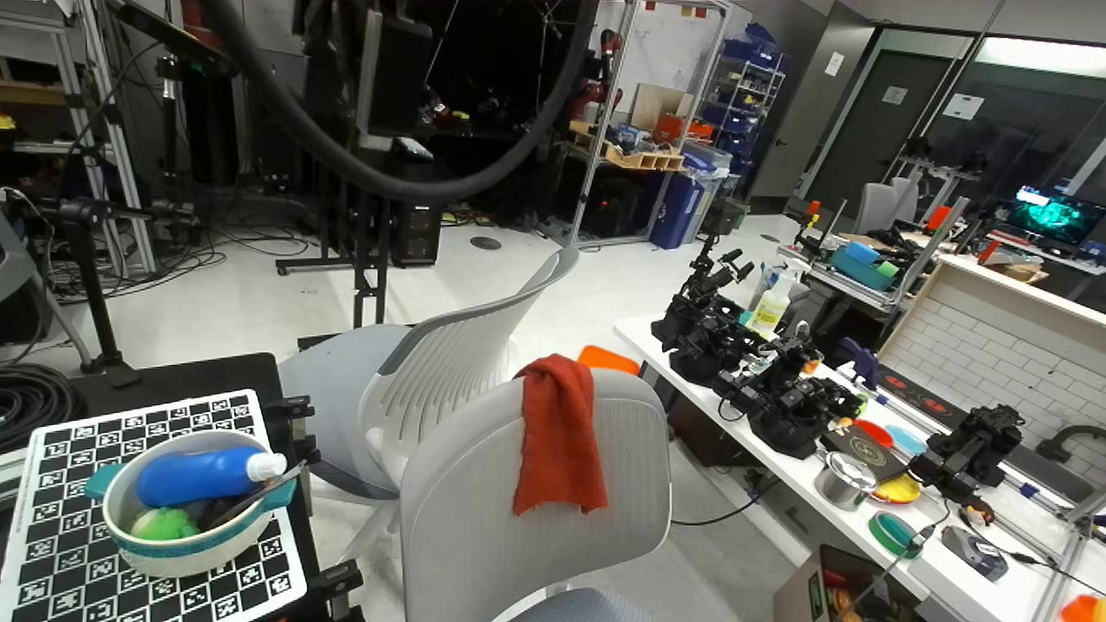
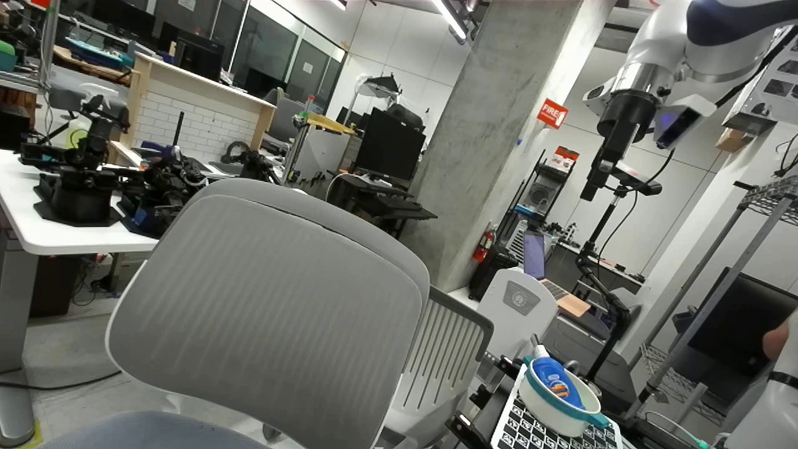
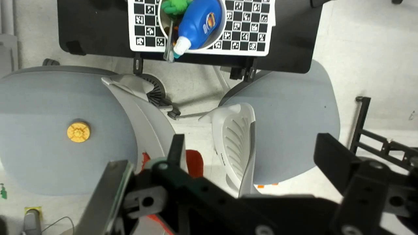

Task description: Pick up the orange cloth, put it on the left chair, pick it up put it on the right chair, pick it up put it on the left chair and then back on the right chair

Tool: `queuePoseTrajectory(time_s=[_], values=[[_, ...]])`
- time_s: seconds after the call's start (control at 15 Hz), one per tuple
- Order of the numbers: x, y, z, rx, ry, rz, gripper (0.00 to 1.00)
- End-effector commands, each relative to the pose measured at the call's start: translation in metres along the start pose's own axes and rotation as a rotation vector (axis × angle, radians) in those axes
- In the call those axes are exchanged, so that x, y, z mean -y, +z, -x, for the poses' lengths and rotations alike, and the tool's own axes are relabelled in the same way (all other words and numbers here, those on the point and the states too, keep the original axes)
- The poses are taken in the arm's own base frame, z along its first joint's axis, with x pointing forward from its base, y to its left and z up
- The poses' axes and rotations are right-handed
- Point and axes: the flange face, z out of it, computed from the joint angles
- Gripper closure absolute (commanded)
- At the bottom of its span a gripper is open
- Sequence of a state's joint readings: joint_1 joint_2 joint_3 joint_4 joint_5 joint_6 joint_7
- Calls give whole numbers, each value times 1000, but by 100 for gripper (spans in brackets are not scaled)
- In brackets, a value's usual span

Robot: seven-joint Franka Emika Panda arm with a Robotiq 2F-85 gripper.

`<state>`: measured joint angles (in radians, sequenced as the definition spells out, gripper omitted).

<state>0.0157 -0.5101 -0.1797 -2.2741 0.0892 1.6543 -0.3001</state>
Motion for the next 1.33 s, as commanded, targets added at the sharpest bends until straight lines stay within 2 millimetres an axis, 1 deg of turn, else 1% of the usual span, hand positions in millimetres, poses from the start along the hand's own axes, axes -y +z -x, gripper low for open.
queuePoseTrajectory(time_s=[0.0,0.13,0.27,0.47,0.67,0.8,0.93,1.27], values=[[-4,4,-36,-120,71,5,0],[-9,10,-57,-195,119,7,0],[-13,20,-79,-271,205,8,0],[-18,49,-114,-335,347,2,0],[-21,83,-147,-362,510,-16,0],[-23,102,-167,-385,614,-25,0],[-25,118,-183,-402,704,-23,0],[-35,161,-212,-393,849,-19,0]])
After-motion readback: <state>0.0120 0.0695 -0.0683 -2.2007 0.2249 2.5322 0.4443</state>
